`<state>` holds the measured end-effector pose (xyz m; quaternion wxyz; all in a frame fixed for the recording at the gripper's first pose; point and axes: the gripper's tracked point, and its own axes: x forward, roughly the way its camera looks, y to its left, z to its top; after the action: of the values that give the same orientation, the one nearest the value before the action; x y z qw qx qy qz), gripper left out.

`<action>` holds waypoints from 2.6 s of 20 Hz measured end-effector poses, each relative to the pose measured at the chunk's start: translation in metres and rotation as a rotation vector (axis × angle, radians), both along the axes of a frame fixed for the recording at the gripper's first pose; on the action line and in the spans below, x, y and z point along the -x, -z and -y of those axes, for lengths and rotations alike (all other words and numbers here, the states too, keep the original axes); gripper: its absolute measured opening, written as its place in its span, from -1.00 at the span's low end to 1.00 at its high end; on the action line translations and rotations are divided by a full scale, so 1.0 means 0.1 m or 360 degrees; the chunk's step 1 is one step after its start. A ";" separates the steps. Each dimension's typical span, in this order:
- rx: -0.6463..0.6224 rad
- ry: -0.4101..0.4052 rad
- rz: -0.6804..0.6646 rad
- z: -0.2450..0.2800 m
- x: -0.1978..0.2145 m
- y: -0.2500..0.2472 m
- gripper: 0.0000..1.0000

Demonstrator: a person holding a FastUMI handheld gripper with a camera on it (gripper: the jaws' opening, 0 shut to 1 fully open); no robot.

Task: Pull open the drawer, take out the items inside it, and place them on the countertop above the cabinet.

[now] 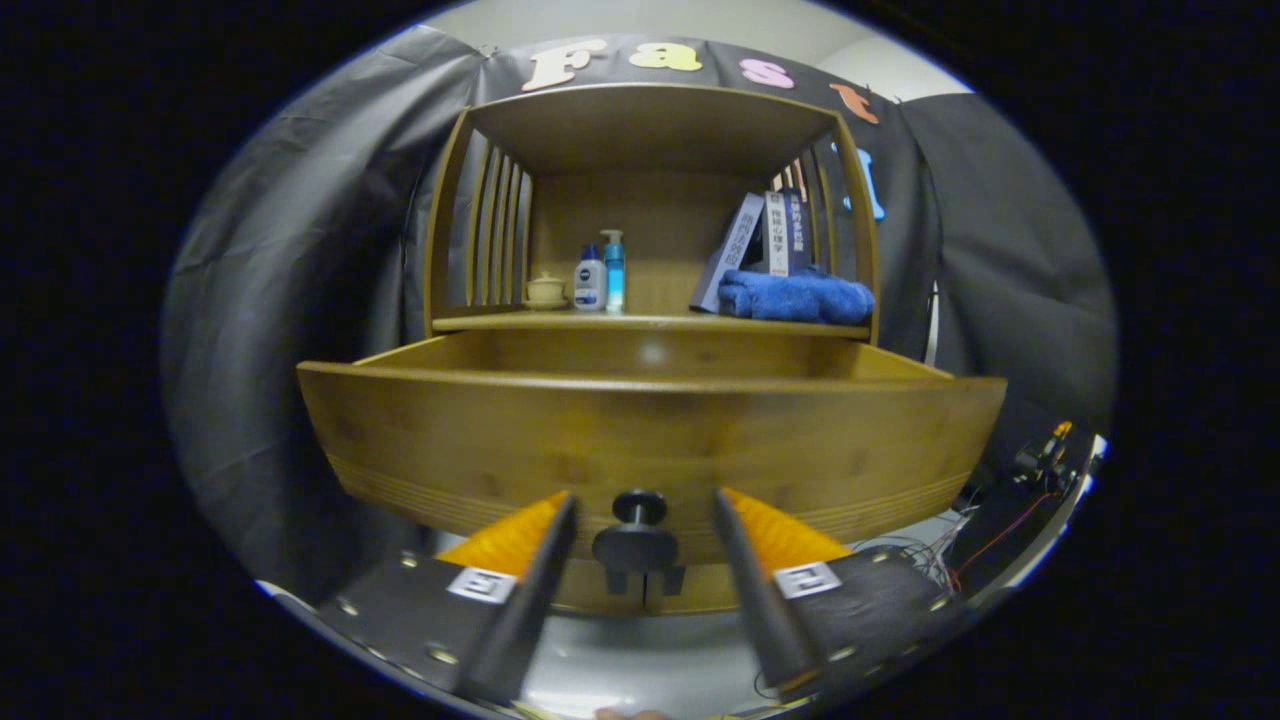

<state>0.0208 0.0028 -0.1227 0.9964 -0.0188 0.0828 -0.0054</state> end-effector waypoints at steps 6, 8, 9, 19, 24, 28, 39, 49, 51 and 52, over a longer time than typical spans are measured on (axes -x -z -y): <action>-0.0067 -0.0032 -0.0034 -0.09 0.01 -0.62 1.00; -0.0094 -0.0088 -0.0137 -0.13 -0.18 -0.74 1.00; -0.0117 -0.0104 -0.0183 -0.12 -0.32 -0.78 1.00; -0.0232 -0.0023 -0.0963 0.03 -1.39 -0.23 1.00; -0.0255 0.0064 -0.1224 0.09 -1.37 0.18 1.00; -0.0361 0.0040 -0.1354 0.08 -1.38 0.30 1.00; 0.0041 0.0056 -0.1584 0.15 -1.30 0.58 0.30; -0.0141 0.0062 -0.1475 0.14 -1.36 0.44 -0.29; -0.0257 0.0005 -0.1421 0.15 -1.40 0.32 -0.29; -0.0284 0.0007 -0.1397 0.17 -1.37 0.26 -0.29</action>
<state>0.1581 -0.0137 -0.1492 0.8646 0.0671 0.4980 0.0082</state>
